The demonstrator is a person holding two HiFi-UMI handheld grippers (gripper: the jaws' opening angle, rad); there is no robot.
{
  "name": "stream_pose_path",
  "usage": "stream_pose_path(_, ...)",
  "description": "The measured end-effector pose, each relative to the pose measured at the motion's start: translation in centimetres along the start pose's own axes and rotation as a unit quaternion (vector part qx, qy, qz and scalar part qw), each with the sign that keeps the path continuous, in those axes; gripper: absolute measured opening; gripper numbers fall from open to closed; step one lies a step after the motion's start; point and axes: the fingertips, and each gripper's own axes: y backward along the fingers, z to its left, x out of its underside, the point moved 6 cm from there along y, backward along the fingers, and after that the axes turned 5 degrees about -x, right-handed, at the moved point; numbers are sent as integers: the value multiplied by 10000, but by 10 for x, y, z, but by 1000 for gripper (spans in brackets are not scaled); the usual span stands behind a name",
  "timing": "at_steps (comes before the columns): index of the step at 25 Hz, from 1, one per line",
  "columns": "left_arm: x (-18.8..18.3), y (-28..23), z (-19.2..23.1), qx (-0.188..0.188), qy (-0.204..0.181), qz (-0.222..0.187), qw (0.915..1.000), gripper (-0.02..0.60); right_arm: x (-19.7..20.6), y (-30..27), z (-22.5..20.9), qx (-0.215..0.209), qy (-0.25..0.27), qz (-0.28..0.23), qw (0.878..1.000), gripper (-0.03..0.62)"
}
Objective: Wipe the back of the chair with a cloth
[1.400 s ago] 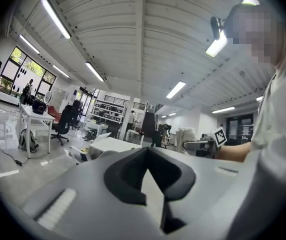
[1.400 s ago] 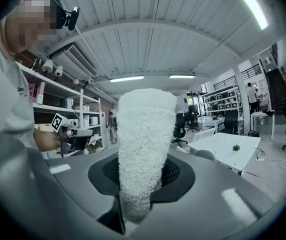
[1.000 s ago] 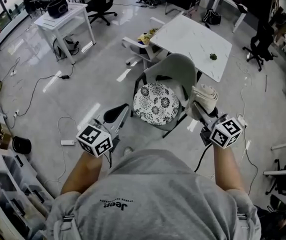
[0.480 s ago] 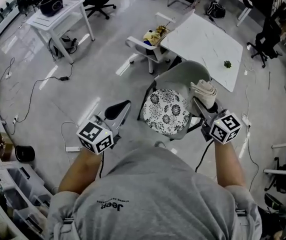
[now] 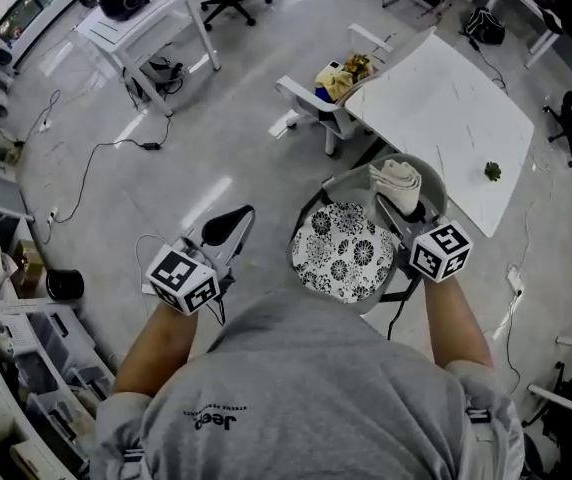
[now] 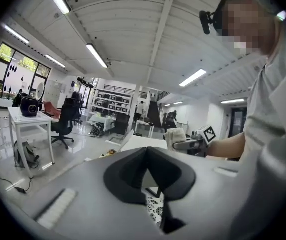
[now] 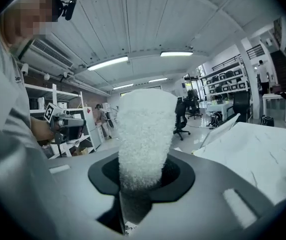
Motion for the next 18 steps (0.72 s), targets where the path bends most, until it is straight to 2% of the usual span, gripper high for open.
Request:
stream_pose_path(4, 5, -42, 16, -157, 131, 204, 9996, 57, 19, -39, -55, -155, -70, 397, 9991, 95)
stream_pose_path(7, 20, -60, 32, -63, 186, 472, 9987, 57, 49, -64, -80, 82, 90, 952, 9954, 97)
stream_pose_path(10, 40, -76, 59, 134, 281, 664, 9973, 57, 85, -83, -105, 673, 510, 1660, 9825, 95)
stream_pose_path(13, 71, -92, 84, 393, 414, 840, 9948, 57, 123, -90, -141, 1426, 736, 2326, 9592, 96)
stream_pose_path(15, 90, -101, 92, 623, 427, 978, 9923, 57, 147, -84, -165, 1894, 485, 2629, 9448, 95)
stream_pose_path(18, 110, -114, 97, 886, 336, 1106, 9893, 57, 175, -80, -194, 2258, -294, 2749, 9341, 95)
